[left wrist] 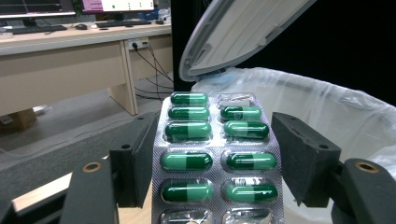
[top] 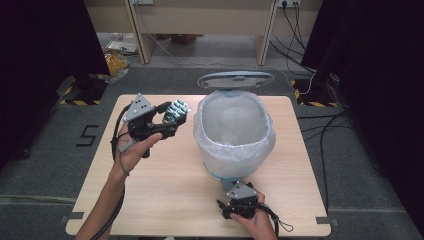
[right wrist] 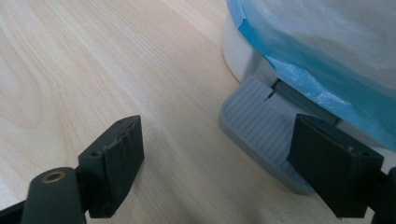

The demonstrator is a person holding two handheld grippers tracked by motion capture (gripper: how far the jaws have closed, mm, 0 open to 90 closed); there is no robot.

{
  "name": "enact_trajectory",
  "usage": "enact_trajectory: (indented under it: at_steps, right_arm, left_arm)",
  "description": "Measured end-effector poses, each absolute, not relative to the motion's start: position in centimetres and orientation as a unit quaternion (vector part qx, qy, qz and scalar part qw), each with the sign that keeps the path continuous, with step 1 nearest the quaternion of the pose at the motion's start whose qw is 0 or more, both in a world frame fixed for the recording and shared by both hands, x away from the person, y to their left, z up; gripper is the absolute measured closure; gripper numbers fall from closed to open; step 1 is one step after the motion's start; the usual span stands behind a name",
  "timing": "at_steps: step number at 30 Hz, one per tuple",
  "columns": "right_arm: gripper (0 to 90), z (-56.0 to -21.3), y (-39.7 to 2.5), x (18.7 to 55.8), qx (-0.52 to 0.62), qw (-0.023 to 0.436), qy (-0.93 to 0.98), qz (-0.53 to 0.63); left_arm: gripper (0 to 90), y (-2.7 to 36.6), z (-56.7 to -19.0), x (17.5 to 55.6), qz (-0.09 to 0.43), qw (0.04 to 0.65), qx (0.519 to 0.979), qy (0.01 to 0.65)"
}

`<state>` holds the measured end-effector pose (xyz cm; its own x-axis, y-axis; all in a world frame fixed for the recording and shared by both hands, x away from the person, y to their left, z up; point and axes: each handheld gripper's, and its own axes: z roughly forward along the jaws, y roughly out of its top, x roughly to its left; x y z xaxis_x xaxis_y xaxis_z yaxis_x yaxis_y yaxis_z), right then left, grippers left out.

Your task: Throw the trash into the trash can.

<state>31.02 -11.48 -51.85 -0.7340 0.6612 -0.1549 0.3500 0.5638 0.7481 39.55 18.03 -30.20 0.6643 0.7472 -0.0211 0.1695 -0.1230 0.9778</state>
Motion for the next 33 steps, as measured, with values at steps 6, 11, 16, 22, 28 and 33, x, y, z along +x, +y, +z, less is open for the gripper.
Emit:
enact_trajectory:
  at_steps: [6, 11, 16, 22, 28, 33]
  right_arm:
    - [18.3, -51.9, -11.5, 31.0, 0.295, 0.215, 0.858, 0.362]
    - [18.3, -51.8, -11.5, 31.0, 0.295, 0.214, 0.858, 0.362]
    - [18.4, -51.9, -11.5, 31.0, 0.294, 0.215, 0.858, 0.362]
    - [18.4, -51.8, -11.5, 31.0, 0.294, 0.214, 0.858, 0.362]
    - [18.4, -51.8, -11.5, 31.0, 0.295, 0.214, 0.858, 0.362]
    - [18.4, -51.8, -11.5, 31.0, 0.295, 0.213, 0.858, 0.362]
  left_arm:
    - [34.0, 17.2, -29.6, 39.6, 0.248, 0.579, 0.709, 0.318]
    - [34.0, 16.3, -29.1, 39.6, 0.245, 0.58, 0.714, 0.307]
    - [34.0, 15.0, -28.8, 39.6, 0.24, 0.581, 0.719, 0.298]
    - [34.0, 13.2, -28.6, 39.6, 0.234, 0.578, 0.728, 0.283]
    - [34.0, 11.6, -28.7, 39.8, 0.226, 0.577, 0.735, 0.274]
    - [34.0, 10.4, -28.5, 39.9, 0.223, 0.576, 0.739, 0.267]
